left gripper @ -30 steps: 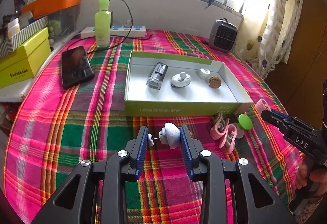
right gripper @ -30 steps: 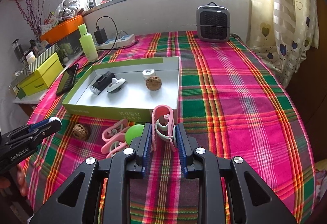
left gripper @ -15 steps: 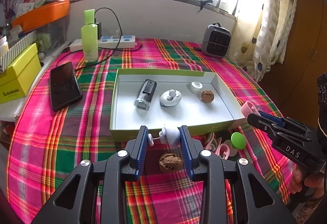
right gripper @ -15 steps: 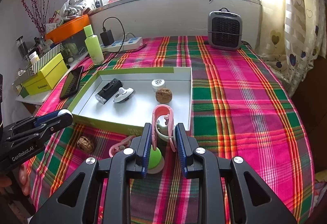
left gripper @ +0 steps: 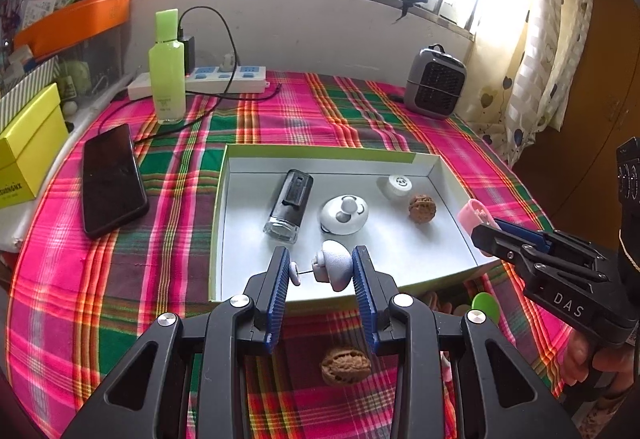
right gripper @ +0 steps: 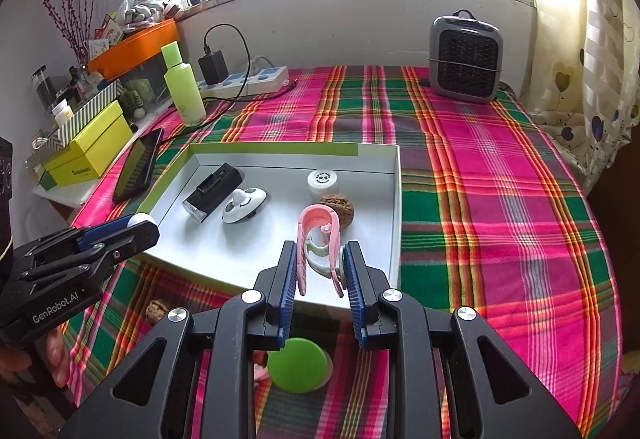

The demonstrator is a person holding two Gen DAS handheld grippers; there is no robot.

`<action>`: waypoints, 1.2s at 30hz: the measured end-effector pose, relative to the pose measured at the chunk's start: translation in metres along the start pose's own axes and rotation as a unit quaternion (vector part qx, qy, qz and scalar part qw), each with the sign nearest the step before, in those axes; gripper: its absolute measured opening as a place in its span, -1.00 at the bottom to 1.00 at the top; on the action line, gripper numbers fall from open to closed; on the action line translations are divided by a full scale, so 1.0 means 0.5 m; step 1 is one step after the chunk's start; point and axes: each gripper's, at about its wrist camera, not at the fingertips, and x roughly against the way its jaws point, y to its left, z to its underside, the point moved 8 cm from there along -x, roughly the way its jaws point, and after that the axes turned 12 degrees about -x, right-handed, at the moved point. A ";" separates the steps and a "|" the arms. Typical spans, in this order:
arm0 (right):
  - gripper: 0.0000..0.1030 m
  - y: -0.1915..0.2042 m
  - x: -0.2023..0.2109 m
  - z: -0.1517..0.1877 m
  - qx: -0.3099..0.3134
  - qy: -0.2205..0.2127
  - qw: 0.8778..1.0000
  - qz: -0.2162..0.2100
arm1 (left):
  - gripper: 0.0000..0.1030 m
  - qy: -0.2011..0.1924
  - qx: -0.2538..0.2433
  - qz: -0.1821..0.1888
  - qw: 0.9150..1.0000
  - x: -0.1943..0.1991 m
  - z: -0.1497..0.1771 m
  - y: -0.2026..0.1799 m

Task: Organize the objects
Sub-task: 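Carry the pink clip and white knob over into the green box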

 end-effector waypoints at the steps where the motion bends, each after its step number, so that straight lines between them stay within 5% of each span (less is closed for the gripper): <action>1: -0.52 0.001 -0.004 -0.001 0.001 0.003 1.000 -0.001 | -0.41 0.002 0.000 -0.001 1.000 -0.005 -0.001 0.001; 36: -0.51 0.066 -0.176 -0.056 0.075 0.090 0.993 -0.020 | -0.41 0.049 -0.014 0.005 0.999 -0.121 -0.019 0.004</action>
